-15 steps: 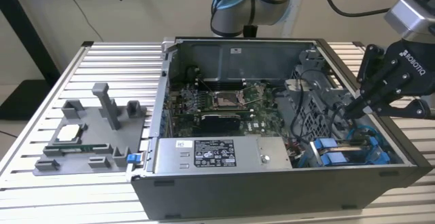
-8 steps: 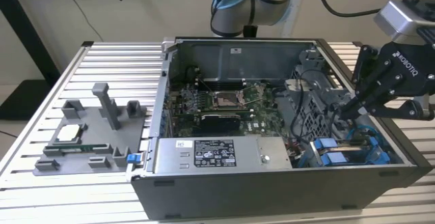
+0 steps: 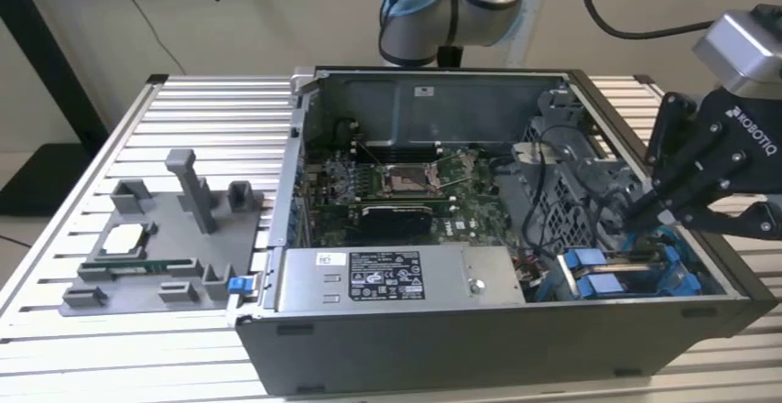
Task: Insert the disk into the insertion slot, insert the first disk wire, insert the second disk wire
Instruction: 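Insert the second disk wire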
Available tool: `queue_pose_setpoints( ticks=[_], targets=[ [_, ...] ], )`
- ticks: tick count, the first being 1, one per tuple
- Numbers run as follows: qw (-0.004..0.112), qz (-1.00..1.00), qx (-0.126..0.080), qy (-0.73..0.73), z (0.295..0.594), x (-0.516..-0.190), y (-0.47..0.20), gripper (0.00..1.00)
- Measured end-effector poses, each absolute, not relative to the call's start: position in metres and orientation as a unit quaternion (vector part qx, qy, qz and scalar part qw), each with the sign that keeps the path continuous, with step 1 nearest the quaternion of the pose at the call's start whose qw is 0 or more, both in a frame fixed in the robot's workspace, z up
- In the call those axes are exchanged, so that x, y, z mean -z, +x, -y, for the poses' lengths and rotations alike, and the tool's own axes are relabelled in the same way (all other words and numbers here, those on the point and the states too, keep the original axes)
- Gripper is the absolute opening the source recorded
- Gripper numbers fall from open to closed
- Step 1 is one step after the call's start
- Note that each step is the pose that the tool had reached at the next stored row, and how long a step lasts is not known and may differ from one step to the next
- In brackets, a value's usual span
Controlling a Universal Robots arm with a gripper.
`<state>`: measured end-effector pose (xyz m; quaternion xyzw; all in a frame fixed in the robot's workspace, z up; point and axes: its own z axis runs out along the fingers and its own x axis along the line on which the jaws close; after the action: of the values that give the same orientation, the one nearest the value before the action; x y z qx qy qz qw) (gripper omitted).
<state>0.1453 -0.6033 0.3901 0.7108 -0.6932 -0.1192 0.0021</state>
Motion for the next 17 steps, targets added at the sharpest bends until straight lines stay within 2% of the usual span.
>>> queue_pose_setpoints(
  ticks=[7, 13, 17],
  targets=[
    [0.001, 0.694, 0.115, 0.711, 0.618, -0.394, 0.145, 0.00],
    [-0.033, 0.693, 0.078, 0.716, 0.616, -0.392, 0.144, 0.00],
    [-0.047, 0.692, 0.064, 0.718, 0.613, -0.389, 0.139, 0.00]
  ],
)
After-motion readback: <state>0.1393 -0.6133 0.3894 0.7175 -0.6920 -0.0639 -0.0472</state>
